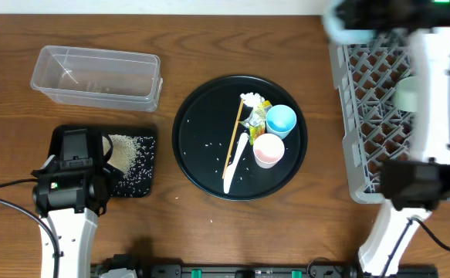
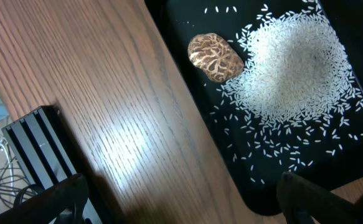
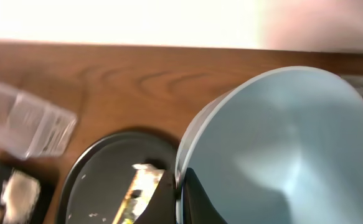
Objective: Sort waste into correct bins and load items into the dishwasher rack
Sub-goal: 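Lift the blue bowl and carry it to the rack's far right corner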
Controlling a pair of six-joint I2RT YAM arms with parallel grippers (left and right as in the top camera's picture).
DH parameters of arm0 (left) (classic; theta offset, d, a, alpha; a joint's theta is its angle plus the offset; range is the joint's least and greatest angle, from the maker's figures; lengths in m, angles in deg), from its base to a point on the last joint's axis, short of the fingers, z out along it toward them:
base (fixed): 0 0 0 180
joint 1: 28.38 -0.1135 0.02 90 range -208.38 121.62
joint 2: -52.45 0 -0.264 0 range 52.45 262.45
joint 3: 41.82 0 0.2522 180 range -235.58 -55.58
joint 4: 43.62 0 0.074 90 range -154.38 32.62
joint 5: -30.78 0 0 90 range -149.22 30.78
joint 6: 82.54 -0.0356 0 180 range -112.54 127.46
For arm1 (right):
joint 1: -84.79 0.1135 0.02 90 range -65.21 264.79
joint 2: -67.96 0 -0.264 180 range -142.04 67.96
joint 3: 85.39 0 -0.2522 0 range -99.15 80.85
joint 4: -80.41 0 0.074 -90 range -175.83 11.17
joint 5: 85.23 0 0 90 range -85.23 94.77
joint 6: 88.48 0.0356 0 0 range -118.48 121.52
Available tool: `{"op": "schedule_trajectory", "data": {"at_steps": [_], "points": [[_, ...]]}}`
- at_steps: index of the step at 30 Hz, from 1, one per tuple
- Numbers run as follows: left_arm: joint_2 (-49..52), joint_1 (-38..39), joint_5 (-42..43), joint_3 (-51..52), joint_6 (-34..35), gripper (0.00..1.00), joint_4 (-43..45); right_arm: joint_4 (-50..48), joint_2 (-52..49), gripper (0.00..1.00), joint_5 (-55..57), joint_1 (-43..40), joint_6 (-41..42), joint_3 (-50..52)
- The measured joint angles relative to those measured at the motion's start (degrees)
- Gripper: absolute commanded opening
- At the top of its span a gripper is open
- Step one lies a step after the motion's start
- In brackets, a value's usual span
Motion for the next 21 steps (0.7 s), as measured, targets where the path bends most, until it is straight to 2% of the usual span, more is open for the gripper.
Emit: {"op": "schedule_trajectory", "data": {"at_steps": [6, 15, 21], "points": [[0.0, 0.0, 0.02, 0.0, 0.0, 0.98, 0.0, 1.05, 0.17, 0.01, -3.26, -13.77, 0.24, 0.44], [0.0, 0.0, 0.02, 0.0, 0.0, 0.98, 0.0, -0.61, 0.17, 0.01, -6.71, -28.02, -0.42, 1.68], [0.0, 0.0, 0.0, 0.0, 0.0, 0.98, 0.0, -6.67, -0.26, 0.01, -18.36, -34.32, -3.93, 7.48]]}}
